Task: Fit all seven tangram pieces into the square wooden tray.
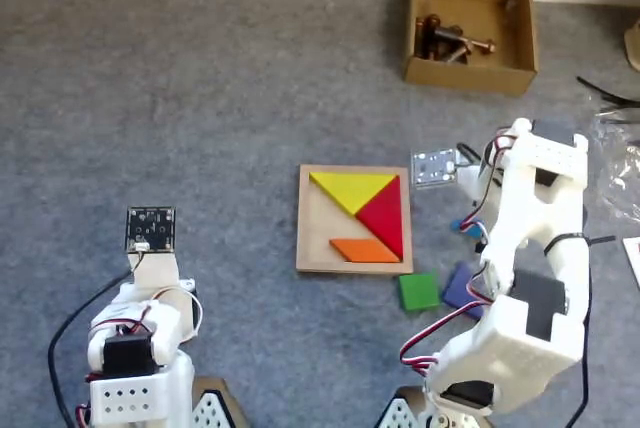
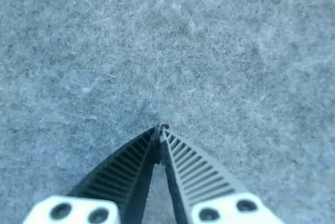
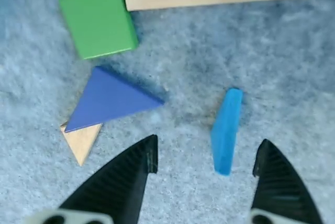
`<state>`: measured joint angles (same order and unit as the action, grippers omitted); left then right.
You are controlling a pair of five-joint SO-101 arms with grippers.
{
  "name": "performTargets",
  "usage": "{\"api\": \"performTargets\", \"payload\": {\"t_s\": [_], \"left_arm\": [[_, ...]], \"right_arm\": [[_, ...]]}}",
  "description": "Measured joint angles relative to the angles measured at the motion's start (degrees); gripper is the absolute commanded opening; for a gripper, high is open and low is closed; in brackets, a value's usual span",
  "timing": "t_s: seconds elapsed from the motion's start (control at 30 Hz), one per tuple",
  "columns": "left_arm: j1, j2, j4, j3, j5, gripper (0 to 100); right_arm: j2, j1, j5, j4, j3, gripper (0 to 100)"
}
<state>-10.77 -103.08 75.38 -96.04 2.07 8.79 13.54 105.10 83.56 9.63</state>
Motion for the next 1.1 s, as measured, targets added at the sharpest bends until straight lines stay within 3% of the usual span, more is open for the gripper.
{"api": "performTargets", "payload": {"t_s": [0.93, 1.1], "left_arm": [[0.0, 0.0, 0.0, 0.0, 0.0, 0], [0.0, 0.0, 0.0, 0.0, 0.0, 0]], "right_arm": [[2.2, 1.1, -0.3, -3.4, 0.0, 28.4], [6.4, 1.3, -0.3, -3.6, 0.0, 24.1]]}}
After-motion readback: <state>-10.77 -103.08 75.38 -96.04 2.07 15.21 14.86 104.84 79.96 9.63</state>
